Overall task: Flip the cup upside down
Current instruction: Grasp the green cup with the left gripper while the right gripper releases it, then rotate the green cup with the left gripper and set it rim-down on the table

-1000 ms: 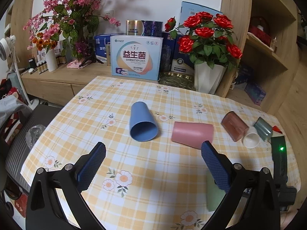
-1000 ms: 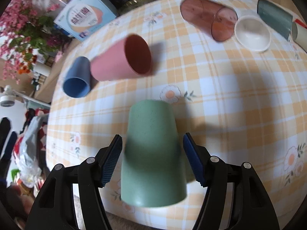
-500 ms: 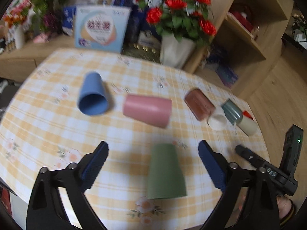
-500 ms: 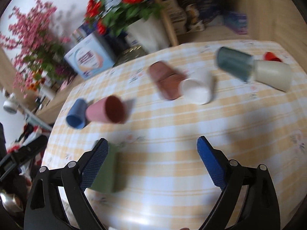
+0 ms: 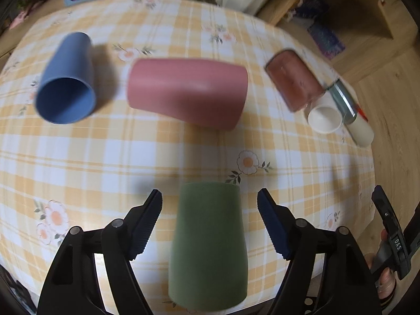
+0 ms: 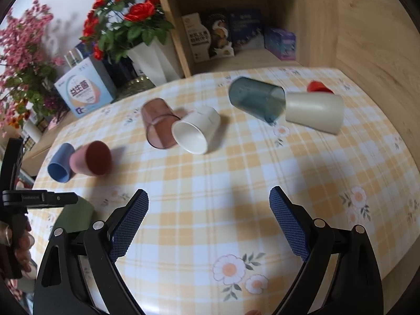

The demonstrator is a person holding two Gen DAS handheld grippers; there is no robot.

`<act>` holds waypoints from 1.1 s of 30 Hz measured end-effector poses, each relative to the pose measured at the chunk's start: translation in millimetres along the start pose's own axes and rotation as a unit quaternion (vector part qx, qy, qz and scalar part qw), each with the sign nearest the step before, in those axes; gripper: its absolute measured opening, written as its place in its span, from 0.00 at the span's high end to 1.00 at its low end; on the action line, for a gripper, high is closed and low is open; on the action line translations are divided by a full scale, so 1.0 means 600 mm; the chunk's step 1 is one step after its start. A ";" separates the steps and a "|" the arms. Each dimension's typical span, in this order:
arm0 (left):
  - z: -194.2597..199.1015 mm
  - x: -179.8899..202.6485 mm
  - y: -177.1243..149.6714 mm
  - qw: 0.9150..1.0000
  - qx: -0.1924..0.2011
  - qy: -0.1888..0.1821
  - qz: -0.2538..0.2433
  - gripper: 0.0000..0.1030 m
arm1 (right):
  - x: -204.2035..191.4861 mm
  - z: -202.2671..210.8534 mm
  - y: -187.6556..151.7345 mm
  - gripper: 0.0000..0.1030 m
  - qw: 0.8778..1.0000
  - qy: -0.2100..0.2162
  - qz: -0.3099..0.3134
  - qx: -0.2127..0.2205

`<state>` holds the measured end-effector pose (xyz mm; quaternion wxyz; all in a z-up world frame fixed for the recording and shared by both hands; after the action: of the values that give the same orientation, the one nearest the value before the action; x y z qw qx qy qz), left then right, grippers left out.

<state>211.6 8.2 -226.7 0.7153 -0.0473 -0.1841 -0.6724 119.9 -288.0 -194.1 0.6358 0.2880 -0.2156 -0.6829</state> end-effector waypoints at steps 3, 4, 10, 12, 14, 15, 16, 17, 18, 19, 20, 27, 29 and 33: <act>-0.023 0.004 -0.004 0.999 -0.023 0.022 -0.005 0.30 | 0.005 -0.002 -0.006 0.12 1.000 -0.003 -0.001 -0.006; -0.029 0.006 -0.003 0.999 -0.027 0.027 -0.010 0.32 | 0.006 -0.002 -0.006 0.12 1.000 -0.004 -0.002 -0.005; -0.042 0.015 -0.006 0.999 -0.030 0.036 -0.019 0.47 | 0.010 0.003 -0.008 0.12 1.000 -0.003 -0.008 -0.001; -0.038 0.018 -0.012 0.999 -0.021 0.037 -0.027 0.47 | 0.010 0.004 -0.011 0.12 1.000 -0.003 -0.010 -0.002; -0.033 0.019 -0.019 0.999 -0.017 0.034 -0.029 0.47 | 0.008 0.004 -0.011 0.12 1.000 -0.004 -0.009 -0.003; -0.028 0.016 -0.023 0.999 -0.016 0.030 -0.027 0.48 | 0.007 0.005 -0.011 0.12 1.000 -0.005 -0.008 -0.003; -0.025 0.016 -0.026 0.999 -0.014 0.027 -0.025 0.48 | 0.006 0.006 -0.010 0.12 1.000 -0.005 -0.007 -0.002; -0.022 0.017 -0.029 0.999 -0.011 0.025 -0.024 0.48 | 0.004 0.007 -0.010 0.12 1.000 -0.004 -0.006 -0.001; -0.016 0.018 -0.033 0.999 -0.008 0.022 -0.025 0.48 | 0.003 0.008 -0.010 0.12 1.000 -0.004 -0.005 -0.001; -0.012 0.020 -0.037 0.999 -0.004 0.021 -0.028 0.48 | 0.001 0.009 -0.010 0.12 1.000 -0.005 -0.004 0.000; -0.007 0.020 -0.041 0.999 0.000 0.020 -0.030 0.48 | 0.000 0.009 -0.010 0.12 1.000 -0.005 -0.003 0.000; 0.047 0.015 -0.066 0.998 0.053 0.004 -0.038 0.48 | -0.005 0.014 -0.012 0.12 1.000 -0.010 -0.001 -0.002; 0.070 0.012 -0.076 0.995 0.089 0.003 -0.042 0.48 | -0.004 0.016 -0.013 0.12 1.000 -0.012 -0.002 -0.002; 0.101 -0.008 -0.092 0.990 0.136 -0.013 -0.021 0.48 | -0.004 0.020 -0.015 0.12 1.000 -0.014 -0.002 -0.001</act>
<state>145.3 26.6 -181.7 0.6984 0.0458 -0.2844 -0.6551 105.5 -285.6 -191.0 0.6316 0.2782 -0.2227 -0.6885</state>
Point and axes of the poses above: each gripper's, at about its wrist camera, not at the fingertips, and z roughly against the way its jaws point, x to its right, y to its top, the point moved 3 cm from there along -z, roughly the way its jaws point, and after that the axes turned 9 degrees about z, right-handed, at the moved point
